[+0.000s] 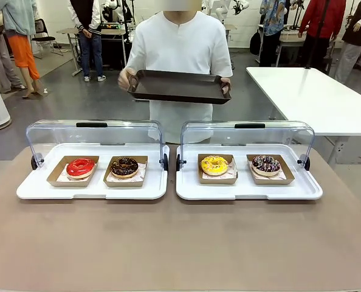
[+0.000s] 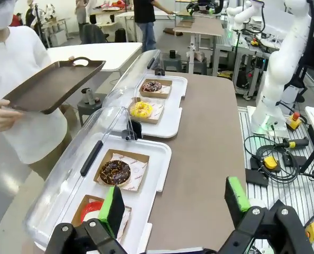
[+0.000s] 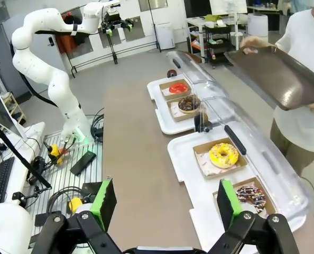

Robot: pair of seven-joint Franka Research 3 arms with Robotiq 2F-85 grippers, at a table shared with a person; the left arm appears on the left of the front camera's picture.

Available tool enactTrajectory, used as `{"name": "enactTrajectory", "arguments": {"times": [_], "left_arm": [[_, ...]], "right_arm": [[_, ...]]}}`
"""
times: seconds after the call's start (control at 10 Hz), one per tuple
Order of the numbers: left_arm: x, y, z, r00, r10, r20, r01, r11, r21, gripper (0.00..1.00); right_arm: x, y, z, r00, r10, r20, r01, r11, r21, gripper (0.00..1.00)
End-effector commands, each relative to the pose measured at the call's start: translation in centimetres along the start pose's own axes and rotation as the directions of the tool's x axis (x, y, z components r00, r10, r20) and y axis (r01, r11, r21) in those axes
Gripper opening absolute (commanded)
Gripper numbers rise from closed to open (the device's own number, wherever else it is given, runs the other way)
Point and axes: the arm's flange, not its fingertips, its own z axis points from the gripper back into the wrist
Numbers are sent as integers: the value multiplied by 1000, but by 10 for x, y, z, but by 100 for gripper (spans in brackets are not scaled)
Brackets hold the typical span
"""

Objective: Provide the desired donut to the person.
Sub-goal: Pick up and lift the Paper togo box containing the Donut pointed at by the person.

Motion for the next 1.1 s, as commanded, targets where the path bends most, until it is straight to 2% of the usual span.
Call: {"name": "enactTrajectory", "arguments": {"times": [0.0, 0.3, 0.4, 1.0], "left_arm": [[0, -6, -5, 1000, 29, 6, -29, 998, 51, 100], [0, -4, -6, 998, 50, -36, -48, 997, 66, 100], [-4, -1, 2, 1000, 18, -8, -18, 999, 37, 100], [-4, -1, 2, 1000, 18, -8, -18, 999, 37, 100]], "right_arm": [[-4, 11, -5, 999, 28, -33, -29, 999, -29, 100], [1, 15, -11, 997, 44, -64, -46, 998, -40, 100], [5, 8, 1, 1000, 16, -18, -16, 1000, -19, 100], [5, 8, 1, 1000, 16, -18, -16, 1000, -19, 100]]}}
